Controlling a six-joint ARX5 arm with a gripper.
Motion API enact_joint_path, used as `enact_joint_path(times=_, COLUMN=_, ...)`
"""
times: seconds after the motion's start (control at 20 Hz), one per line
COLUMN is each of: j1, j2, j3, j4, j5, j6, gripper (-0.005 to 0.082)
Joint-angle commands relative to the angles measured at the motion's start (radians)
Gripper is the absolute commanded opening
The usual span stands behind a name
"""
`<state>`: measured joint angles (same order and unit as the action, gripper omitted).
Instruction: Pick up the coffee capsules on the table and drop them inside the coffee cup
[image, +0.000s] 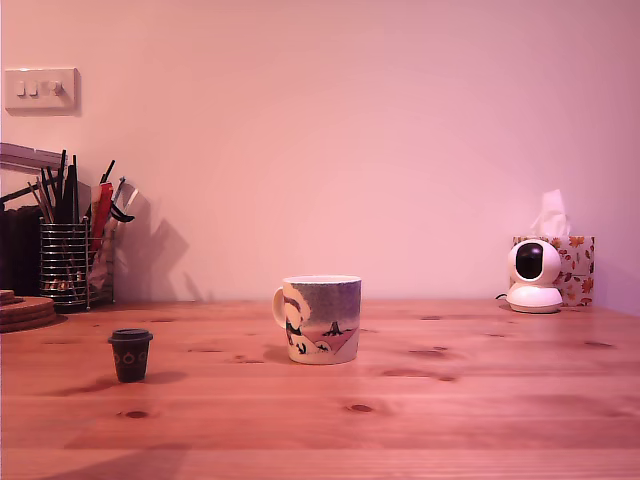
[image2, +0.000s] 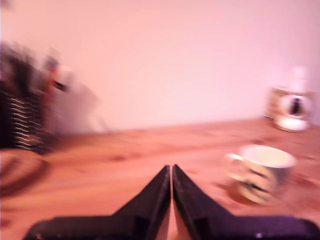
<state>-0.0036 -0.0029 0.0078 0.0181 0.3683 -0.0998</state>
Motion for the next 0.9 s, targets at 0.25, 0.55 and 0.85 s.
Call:
enact_joint_path(times=0.25, j1=-0.006, j2=-0.004, j3=-0.013, j4=-0.082, j5=0.105, j6=-0.006, gripper=-0.0019)
enact_joint_path(times=0.55, j1=-0.07, j2=-0.004, j3=-0.013, j4=-0.179, j5=0.107, j6=-0.006, gripper=-0.0019)
enact_joint_path(times=0.85, j1=-0.091, j2=-0.004, j3=-0.013, j4=-0.176, j5=0.093, j6=-0.069, gripper=-0.001)
